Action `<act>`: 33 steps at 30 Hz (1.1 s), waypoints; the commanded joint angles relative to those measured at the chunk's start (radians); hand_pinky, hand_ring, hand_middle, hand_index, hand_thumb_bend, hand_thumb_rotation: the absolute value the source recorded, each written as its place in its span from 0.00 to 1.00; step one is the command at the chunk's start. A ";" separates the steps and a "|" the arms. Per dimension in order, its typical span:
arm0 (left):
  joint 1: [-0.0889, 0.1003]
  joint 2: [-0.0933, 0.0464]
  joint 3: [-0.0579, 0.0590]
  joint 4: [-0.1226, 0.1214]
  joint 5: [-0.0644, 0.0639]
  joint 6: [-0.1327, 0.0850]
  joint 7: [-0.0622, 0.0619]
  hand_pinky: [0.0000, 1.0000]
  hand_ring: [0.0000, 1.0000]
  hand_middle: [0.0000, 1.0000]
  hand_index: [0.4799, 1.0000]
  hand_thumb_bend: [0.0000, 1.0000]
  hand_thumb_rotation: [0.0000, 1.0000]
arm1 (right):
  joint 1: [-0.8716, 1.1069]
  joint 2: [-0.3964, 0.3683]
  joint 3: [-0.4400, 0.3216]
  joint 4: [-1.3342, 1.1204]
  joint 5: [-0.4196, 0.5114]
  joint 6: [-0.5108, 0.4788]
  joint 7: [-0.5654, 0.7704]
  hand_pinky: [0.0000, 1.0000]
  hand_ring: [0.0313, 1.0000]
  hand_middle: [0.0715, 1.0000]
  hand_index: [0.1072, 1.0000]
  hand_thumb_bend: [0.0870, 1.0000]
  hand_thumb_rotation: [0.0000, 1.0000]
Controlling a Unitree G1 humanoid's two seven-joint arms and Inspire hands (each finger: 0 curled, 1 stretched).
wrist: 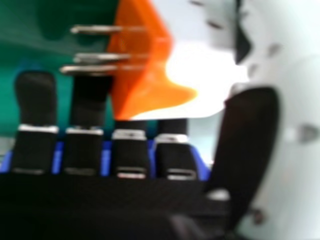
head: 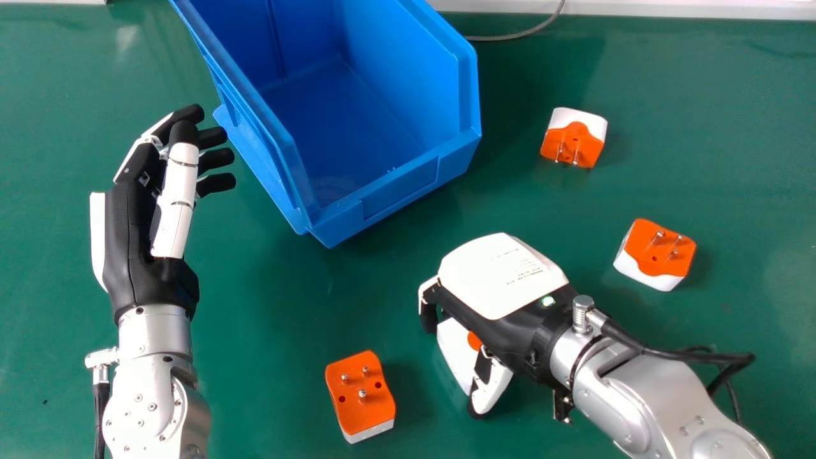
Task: Pick all objects and put in blue box
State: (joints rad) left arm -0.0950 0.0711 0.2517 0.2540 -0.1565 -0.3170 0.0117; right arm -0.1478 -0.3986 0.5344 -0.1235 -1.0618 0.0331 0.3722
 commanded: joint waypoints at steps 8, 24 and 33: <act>-0.008 0.004 0.000 -0.021 0.004 -0.016 0.000 0.60 0.65 0.68 0.46 0.54 0.66 | 0.024 0.015 0.000 -0.001 -0.012 -0.006 -0.100 0.25 0.32 0.48 0.49 0.53 0.03; -0.008 0.006 -0.008 -0.014 0.018 -0.022 0.006 0.60 0.65 0.68 0.46 0.54 0.66 | 0.066 0.041 -0.017 0.020 0.005 -0.061 -0.354 0.23 0.30 0.43 0.46 0.50 0.01; -0.013 -0.006 -0.014 -0.010 0.036 -0.030 0.026 0.60 0.65 0.68 0.46 0.54 0.66 | 0.060 0.034 -0.069 0.019 0.045 -0.145 -0.527 0.23 0.31 0.42 0.46 0.50 0.01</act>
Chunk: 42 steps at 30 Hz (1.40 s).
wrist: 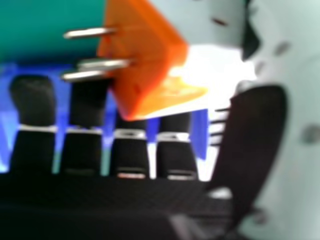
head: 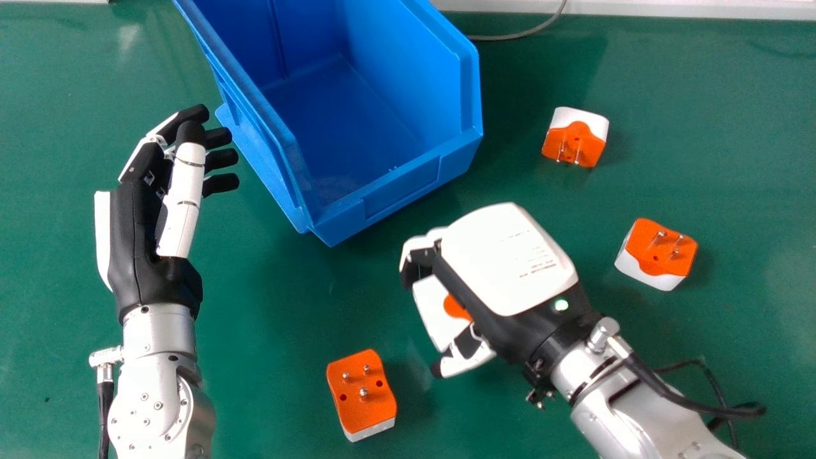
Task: Pick all objects and put in blue box
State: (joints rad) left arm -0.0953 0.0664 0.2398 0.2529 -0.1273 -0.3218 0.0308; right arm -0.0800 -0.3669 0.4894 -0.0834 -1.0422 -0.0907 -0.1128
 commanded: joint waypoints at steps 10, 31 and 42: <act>-0.016 -0.004 -0.003 -0.003 -0.006 -0.025 -0.008 0.59 0.65 0.68 0.46 0.54 0.67 | -0.029 0.015 -0.102 -0.075 0.073 -0.102 -0.169 0.25 0.33 0.42 0.46 0.49 0.00; -0.020 -0.026 -0.003 0.003 -0.009 -0.036 -0.004 0.60 0.65 0.68 0.46 0.55 0.66 | -0.213 0.121 -0.153 -0.087 0.084 -0.091 -0.146 0.29 0.38 0.45 0.46 0.46 0.00; -0.009 -0.035 -0.008 -0.007 -0.009 -0.042 -0.005 0.60 0.65 0.68 0.45 0.56 0.66 | -0.483 0.141 -0.117 0.170 0.060 -0.092 -0.151 0.30 0.40 0.45 0.46 0.46 0.00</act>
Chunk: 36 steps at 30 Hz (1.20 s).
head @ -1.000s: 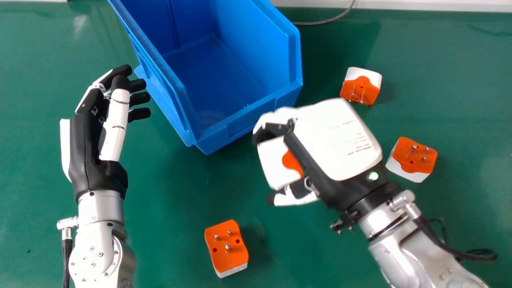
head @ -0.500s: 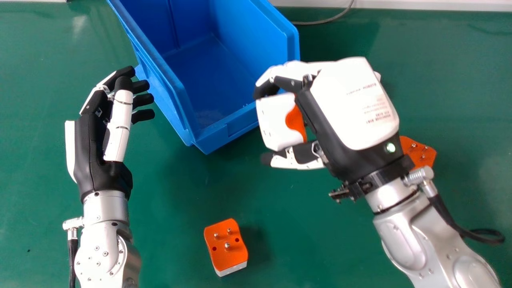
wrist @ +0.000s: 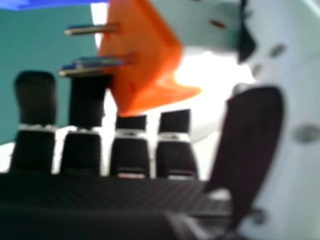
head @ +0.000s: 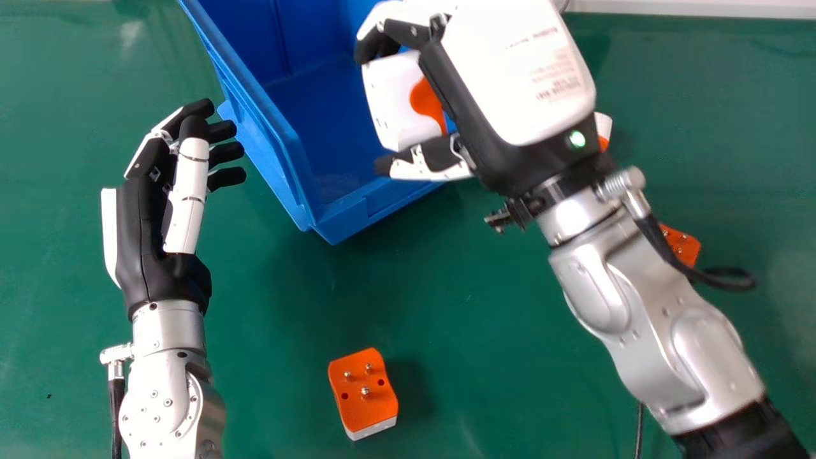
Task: Pick all objects and put in blue box
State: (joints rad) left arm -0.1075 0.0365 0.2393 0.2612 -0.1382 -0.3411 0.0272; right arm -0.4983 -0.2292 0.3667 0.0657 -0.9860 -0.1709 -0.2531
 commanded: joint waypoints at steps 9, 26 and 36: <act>0.010 -0.005 -0.004 -0.015 0.001 -0.022 -0.007 0.60 0.65 0.68 0.44 0.56 0.66 | -0.302 0.013 0.106 0.392 -0.036 -0.063 -0.115 0.30 0.40 0.46 0.47 0.45 0.00; 0.020 -0.014 -0.004 -0.030 -0.014 -0.019 -0.009 0.60 0.64 0.67 0.42 0.56 0.64 | -0.706 0.103 0.350 1.162 -0.125 -0.106 -0.514 0.27 0.37 0.44 0.48 0.46 0.00; 0.015 -0.008 -0.003 -0.008 -0.005 -0.033 -0.008 0.60 0.64 0.67 0.41 0.55 0.62 | -0.759 0.104 0.485 1.231 -0.186 -0.070 -0.548 0.28 0.37 0.45 0.46 0.46 0.00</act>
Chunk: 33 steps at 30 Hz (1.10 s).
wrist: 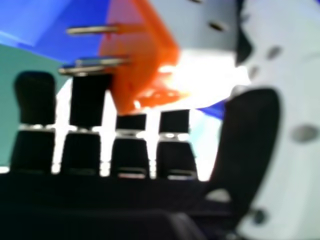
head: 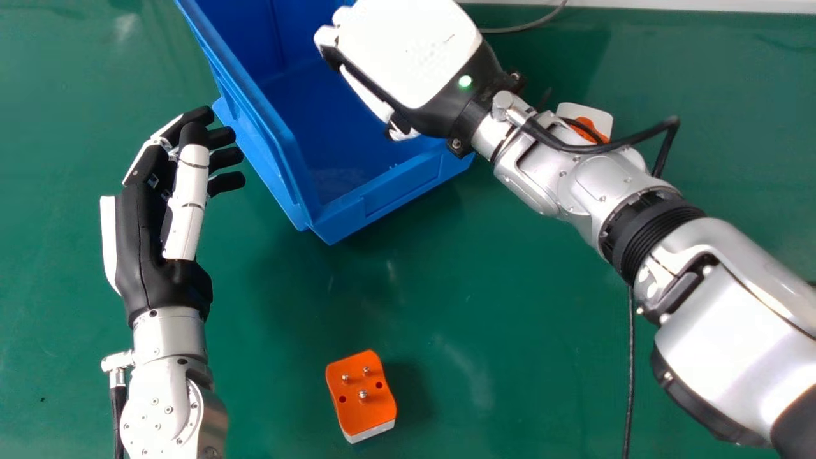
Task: Pick all objects and put in blue box
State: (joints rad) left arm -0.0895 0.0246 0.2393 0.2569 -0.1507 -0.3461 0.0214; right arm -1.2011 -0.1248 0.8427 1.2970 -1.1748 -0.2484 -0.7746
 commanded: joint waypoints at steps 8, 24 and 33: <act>0.001 -0.004 -0.007 -0.014 0.009 -0.025 0.005 0.60 0.64 0.66 0.40 0.55 0.62 | -0.084 -0.035 0.127 0.031 -0.074 -0.060 -0.086 0.29 0.37 0.45 0.46 0.47 0.00; 0.004 -0.009 -0.012 -0.007 0.012 -0.039 0.005 0.60 0.64 0.66 0.39 0.55 0.61 | -0.093 -0.015 0.126 0.051 -0.051 -0.066 -0.076 0.27 0.35 0.43 0.47 0.47 0.00; 0.012 -0.011 -0.018 -0.024 0.015 -0.027 0.006 0.60 0.64 0.66 0.38 0.55 0.61 | -0.090 -0.004 0.123 0.055 -0.051 -0.033 -0.078 0.26 0.35 0.42 0.47 0.47 0.00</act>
State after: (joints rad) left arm -0.0819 0.0156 0.2258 0.2538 -0.1386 -0.3601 0.0287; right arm -1.2471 -0.1331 0.9781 1.3557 -1.2507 -0.2994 -0.8379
